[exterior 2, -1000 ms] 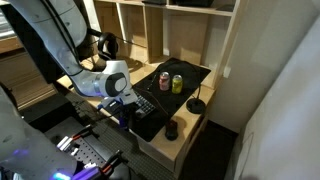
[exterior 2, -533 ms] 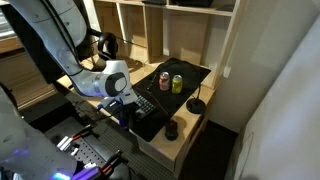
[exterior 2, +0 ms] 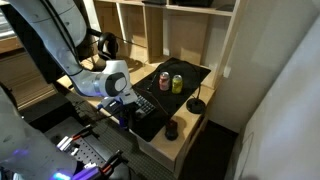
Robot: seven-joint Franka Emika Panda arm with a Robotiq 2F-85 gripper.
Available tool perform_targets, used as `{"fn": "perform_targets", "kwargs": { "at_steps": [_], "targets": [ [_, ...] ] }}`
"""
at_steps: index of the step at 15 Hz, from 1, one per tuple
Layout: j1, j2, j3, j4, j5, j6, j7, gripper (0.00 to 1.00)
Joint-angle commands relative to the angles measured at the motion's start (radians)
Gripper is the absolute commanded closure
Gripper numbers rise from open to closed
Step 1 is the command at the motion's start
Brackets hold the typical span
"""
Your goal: Put the keyboard straight
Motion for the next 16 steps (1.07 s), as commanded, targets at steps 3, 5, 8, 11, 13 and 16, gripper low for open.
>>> {"fn": "perform_targets", "kwargs": {
  "at_steps": [3, 5, 8, 11, 13, 16],
  "targets": [
    [0.058, 0.043, -0.108, 0.044, -0.284, 0.221, 0.394, 0.0],
    [0.038, 0.021, -0.087, 0.019, -0.266, 0.189, 0.367, 0.0],
    [0.043, 0.022, -0.094, 0.024, -0.285, 0.195, 0.394, 0.0],
    [0.042, 0.02, -0.092, 0.027, -0.291, 0.17, 0.36, 0.0],
    [0.017, 0.033, -0.067, 0.009, -0.222, 0.205, 0.267, 0.0],
    [0.022, 0.041, -0.09, 0.022, -0.276, 0.281, 0.24, 0.0]
  ]
}}
